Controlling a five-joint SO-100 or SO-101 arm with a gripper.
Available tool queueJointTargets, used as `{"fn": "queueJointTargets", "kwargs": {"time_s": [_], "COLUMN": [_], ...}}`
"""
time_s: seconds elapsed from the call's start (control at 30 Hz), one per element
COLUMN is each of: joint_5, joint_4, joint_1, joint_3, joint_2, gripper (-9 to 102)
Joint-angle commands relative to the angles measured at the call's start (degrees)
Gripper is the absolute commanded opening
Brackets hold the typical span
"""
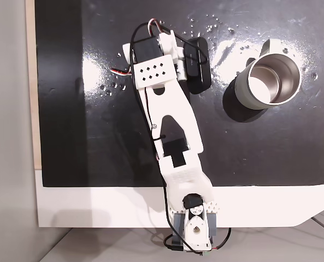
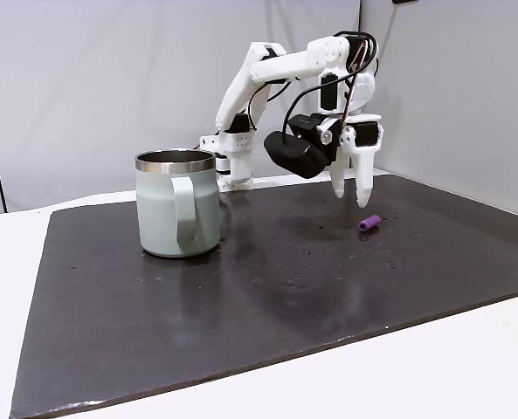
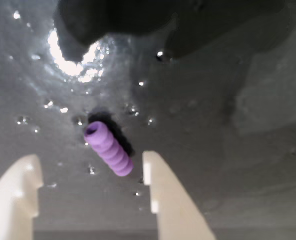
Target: Grasp a pengrip and put it in the cup.
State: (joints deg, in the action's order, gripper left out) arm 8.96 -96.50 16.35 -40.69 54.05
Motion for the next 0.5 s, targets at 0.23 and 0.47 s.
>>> {"fn": "queueJointTargets", "kwargs": {"time_s": [0.23,0.47], "joint_5": [1.05,1.14], "joint_4": [-5.98,-6.15], "joint_1": [4.57,5.10], "joint_3": [23.03,27.95], "joint_2": [-13.71,-19.69], "gripper": [20,20]}}
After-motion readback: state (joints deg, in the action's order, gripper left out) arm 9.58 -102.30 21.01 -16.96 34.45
